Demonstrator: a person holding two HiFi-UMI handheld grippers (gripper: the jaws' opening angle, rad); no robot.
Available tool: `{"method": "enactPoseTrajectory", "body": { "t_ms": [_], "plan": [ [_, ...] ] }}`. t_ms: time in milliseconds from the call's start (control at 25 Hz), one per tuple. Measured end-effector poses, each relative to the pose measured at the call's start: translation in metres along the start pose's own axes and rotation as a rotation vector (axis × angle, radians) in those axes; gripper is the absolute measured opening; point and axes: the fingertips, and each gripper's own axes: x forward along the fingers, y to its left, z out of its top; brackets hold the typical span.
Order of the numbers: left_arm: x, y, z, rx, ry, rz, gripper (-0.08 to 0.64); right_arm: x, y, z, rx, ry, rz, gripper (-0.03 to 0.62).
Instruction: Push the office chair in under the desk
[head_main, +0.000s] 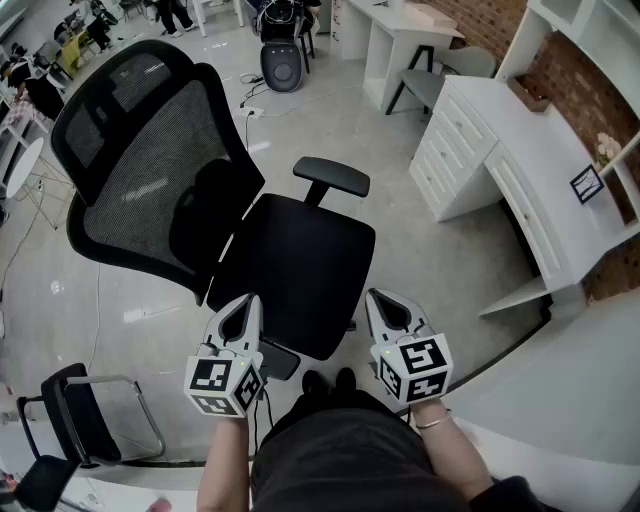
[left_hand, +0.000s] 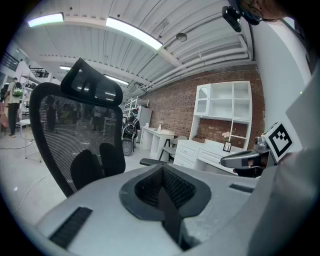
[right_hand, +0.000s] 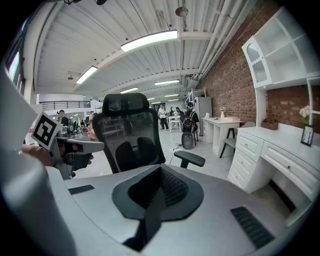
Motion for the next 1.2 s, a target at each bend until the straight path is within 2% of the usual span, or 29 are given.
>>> {"method": "enactPoseTrajectory", "body": {
  "t_ms": [400, 640, 840, 920, 1040, 1120, 1160, 1200],
  "plan": [
    [0.0, 0.009, 0.002, -0.028, -0.016, 0.025, 0.008, 0.001, -0.002, 0.002, -0.014, 0.0, 0.007, 0.005],
    [-0.004, 0.017, -0.006, -0.041, 0.012, 0.028, 0.009, 0.01, 0.018, 0.001, -0.041, 0.006, 0.077, 0.005],
    [-0.016, 0.053, -0.039, -0.038, 0.097, 0.1, 0.013, 0.028, 0.054, -0.02, -0.051, 0.073, 0.184, 0.005],
    [-0.025, 0.074, -0.058, -0.045, 0.148, 0.138, 0.069, 0.034, 0.071, -0.034, -0.046, 0.111, 0.233, 0.006],
    [-0.036, 0.107, -0.089, -0.044, 0.243, 0.201, 0.104, 0.043, 0.09, -0.053, -0.028, 0.163, 0.27, 0.006],
    [-0.041, 0.127, -0.108, -0.065, 0.286, 0.235, 0.126, 0.05, 0.1, -0.067, 0.017, 0.192, 0.298, 0.008],
    [-0.043, 0.135, -0.116, -0.081, 0.303, 0.245, 0.138, 0.054, 0.105, -0.074, 0.053, 0.2, 0.311, 0.025],
    [-0.044, 0.142, -0.126, -0.097, 0.32, 0.251, 0.147, 0.058, 0.108, -0.082, 0.093, 0.21, 0.319, 0.075]
  ]
}}
